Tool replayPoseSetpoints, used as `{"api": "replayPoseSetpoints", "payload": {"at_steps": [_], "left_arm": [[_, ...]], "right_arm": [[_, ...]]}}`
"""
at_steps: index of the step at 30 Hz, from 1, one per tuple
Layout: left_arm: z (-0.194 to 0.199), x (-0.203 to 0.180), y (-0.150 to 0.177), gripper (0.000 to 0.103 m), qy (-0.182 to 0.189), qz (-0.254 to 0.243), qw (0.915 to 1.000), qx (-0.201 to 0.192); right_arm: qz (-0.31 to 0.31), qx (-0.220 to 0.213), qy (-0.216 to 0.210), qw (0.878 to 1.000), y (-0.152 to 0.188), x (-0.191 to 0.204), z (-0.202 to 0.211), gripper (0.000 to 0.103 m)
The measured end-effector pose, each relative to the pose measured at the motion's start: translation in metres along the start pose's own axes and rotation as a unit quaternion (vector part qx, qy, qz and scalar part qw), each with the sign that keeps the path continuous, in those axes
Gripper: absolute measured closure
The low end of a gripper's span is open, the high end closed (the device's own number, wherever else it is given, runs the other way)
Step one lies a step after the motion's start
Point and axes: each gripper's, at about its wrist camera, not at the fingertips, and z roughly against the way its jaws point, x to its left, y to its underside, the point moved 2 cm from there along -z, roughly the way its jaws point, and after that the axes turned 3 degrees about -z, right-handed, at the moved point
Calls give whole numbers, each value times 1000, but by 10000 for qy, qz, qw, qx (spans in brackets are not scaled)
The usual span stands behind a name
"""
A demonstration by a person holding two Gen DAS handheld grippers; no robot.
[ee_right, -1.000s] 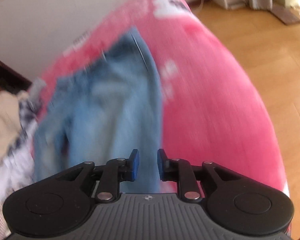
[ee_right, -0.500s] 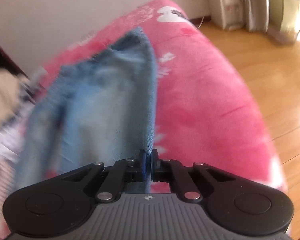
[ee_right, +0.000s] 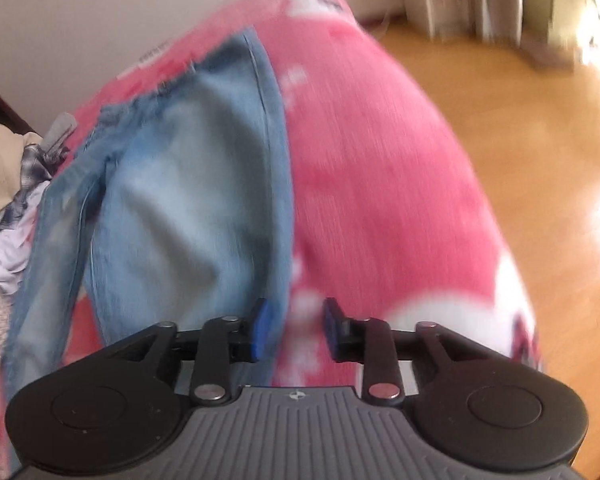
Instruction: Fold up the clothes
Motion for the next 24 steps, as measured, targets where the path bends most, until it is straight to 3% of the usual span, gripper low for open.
{"api": "replayPoseSetpoints", "payload": {"at_steps": [9,17,21,24], "left_arm": [[1,3,0,69,-80,144,9999,-26],[6,4,7,67,-199,341,9992,-72],[4,4,8,67,-200,321,9993,-71],[1,4,8,67,-181,315,9993,-60]], "right_arm": [[-483,845,-834,9918,48,-24,27,60],[-836,596,-1604,9817,52,-41,48,54],[-225,396,-1535,9871,59,-34,52,30],[234,246,-1478,9884,65,-28,55,25]]}}
